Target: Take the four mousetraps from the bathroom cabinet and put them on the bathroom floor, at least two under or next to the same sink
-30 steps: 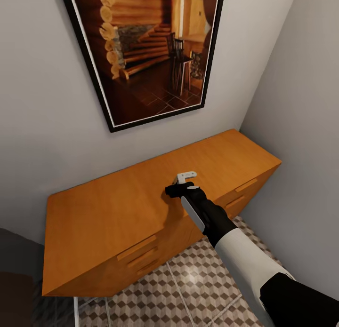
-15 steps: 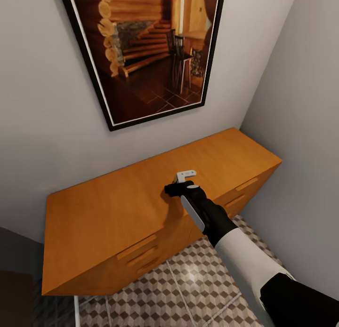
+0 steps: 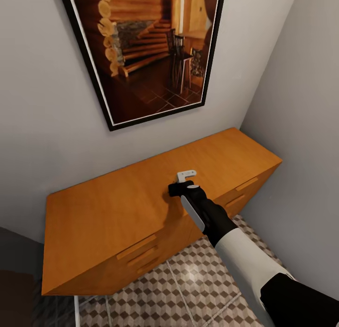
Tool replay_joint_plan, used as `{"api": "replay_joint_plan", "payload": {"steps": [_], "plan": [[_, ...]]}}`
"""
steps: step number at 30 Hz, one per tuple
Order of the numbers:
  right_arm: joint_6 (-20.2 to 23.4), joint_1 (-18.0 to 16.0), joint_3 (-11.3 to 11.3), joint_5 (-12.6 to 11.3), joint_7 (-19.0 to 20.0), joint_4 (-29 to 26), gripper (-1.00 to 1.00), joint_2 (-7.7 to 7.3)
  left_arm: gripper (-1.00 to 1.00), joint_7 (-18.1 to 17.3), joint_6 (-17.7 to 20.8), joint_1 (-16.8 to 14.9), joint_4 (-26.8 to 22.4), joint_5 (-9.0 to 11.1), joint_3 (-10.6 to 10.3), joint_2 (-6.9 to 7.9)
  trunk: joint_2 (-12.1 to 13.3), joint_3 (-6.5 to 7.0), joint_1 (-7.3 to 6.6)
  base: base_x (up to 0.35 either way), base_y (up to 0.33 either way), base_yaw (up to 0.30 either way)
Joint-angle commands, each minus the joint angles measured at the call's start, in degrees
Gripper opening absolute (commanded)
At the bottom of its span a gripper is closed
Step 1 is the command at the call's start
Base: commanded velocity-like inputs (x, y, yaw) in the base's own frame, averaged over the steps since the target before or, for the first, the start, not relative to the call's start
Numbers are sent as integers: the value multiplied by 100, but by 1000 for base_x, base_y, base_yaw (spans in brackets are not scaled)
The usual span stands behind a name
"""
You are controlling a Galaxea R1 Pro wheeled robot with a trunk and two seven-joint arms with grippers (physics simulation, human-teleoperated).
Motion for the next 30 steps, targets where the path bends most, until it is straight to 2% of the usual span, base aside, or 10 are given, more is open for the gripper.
{"api": "replay_joint_plan", "payload": {"steps": [1, 30], "plan": [[-5, -2, 19, -188, -48, 93, -100, -4, -100, -22, -34, -8, 22, 53, -48, -4, -8, -10, 4, 0, 0, 0], [49, -2, 10, -187, -63, -10, -100, 10, -100, -22, -34, -8, 22, 53, -48, -4, -8, -10, 4, 0, 0, 0]]}}
